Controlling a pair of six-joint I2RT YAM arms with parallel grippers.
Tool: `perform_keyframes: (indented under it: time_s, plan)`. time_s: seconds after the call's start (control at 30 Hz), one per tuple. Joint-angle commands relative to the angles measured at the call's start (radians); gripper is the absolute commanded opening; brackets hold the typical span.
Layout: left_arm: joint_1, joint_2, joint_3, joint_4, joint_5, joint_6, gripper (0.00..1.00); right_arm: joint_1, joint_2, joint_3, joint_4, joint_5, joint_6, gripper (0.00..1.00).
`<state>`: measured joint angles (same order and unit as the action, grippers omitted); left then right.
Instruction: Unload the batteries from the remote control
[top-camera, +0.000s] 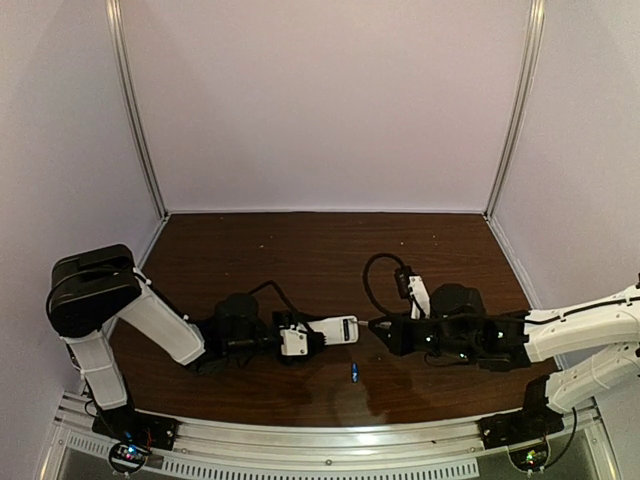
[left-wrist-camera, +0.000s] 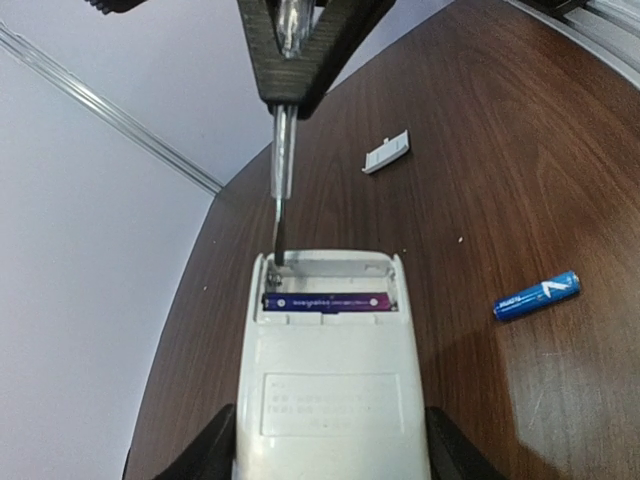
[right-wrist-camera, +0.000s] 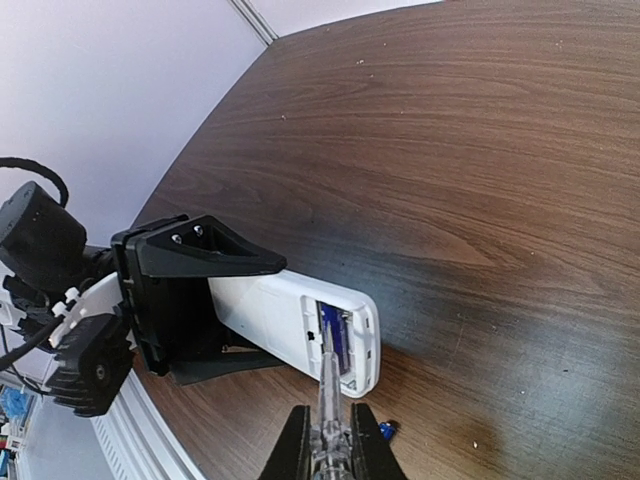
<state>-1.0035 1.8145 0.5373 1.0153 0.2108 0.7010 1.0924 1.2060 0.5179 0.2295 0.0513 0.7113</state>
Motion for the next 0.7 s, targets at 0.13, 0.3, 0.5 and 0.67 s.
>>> perform_keyframes:
  time_s: [0.13,0.3,0.5,0.67]
  plan:
    - [-0.005,0.028,0.031,0.016,-0.058,-0.029,0.00,-0.003,-0.026,-0.009,-0.026,0.032,0.036,0.00]
    - [-0.006,0.024,0.027,0.019,-0.039,-0.034,0.00,-0.003,0.014,0.000,-0.005,0.014,0.032,0.00]
    - [-0.005,0.013,0.017,0.022,-0.009,-0.030,0.00,-0.002,0.052,0.006,0.033,0.010,0.024,0.00]
    - [-0.006,0.011,0.014,0.020,-0.003,-0.028,0.00,-0.007,0.055,0.003,0.065,0.014,0.016,0.00]
